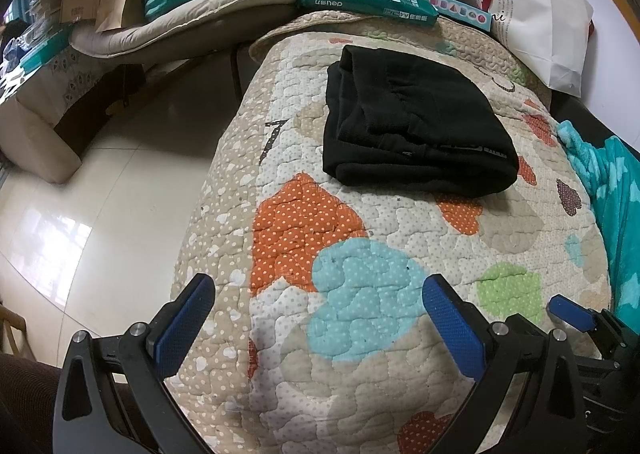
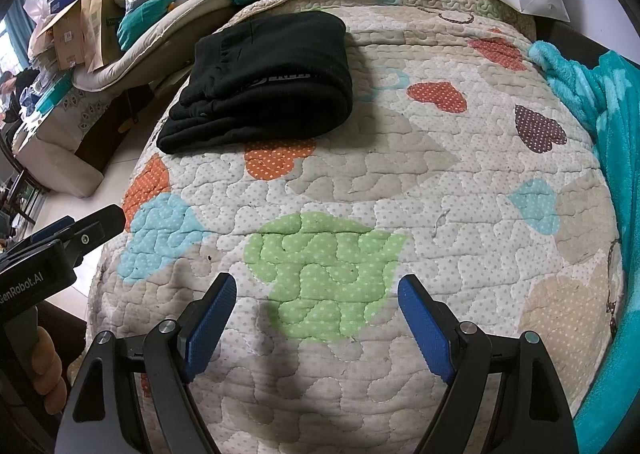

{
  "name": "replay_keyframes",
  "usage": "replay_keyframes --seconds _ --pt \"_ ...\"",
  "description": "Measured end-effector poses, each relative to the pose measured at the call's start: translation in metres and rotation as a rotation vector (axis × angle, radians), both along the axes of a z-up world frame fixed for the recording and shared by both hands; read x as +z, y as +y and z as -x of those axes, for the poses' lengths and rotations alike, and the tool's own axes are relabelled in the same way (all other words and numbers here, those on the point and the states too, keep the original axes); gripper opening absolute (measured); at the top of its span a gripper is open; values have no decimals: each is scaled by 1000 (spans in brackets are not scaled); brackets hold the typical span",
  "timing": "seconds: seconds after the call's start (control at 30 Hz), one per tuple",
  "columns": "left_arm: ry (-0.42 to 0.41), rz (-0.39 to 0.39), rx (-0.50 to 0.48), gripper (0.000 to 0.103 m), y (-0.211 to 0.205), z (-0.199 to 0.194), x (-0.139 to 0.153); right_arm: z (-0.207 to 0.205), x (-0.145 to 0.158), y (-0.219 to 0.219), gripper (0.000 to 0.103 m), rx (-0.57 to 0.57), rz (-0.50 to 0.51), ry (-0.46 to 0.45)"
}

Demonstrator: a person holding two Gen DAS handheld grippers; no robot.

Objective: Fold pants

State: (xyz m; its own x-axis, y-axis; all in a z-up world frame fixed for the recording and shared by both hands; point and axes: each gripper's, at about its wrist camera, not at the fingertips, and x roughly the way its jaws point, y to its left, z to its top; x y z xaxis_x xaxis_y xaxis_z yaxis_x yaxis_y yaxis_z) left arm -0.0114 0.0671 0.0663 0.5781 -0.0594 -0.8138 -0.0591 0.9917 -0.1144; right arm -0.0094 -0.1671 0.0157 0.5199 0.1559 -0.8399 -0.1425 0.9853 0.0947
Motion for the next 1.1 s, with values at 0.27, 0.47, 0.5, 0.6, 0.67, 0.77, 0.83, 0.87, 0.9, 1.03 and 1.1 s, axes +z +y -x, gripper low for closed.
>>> replay_keyframes --seconds 0.27,0.47,0.5,0.6,0.67,0.77,0.83,0.87,0.9,1.03,1.1 --pt "0 2 -2 103 1 0 0 0 0 0 87 1 1 0" --pt "-2 3 -3 103 0 0 1 1 0 1 87 1 1 1" --pt "-2 4 -3 103 0 0 1 1 0 0 87 1 1 1" --pt "-2 3 -3 103 1 0 1 1 0 1 87 1 2 1" --pt "-2 5 -2 103 0 0 1 1 0 1 87 1 2 1" --pt "-1 2 -3 103 0 0 1 1 0 2 87 0 2 1" --pt "-2 4 -3 103 1 0 1 2 0 1 87 0 3 0" --pt "-2 4 -3 103 1 0 1 1 0 2 87 0 3 1" --pt "-2 5 -3 103 1 0 1 1 0 2 88 1 5 1" --pt "-4 7 -3 103 -1 1 2 2 1 2 88 1 17 -5" --pt "-4 7 -3 103 0 1 2 3 3 4 88 3 33 -14"
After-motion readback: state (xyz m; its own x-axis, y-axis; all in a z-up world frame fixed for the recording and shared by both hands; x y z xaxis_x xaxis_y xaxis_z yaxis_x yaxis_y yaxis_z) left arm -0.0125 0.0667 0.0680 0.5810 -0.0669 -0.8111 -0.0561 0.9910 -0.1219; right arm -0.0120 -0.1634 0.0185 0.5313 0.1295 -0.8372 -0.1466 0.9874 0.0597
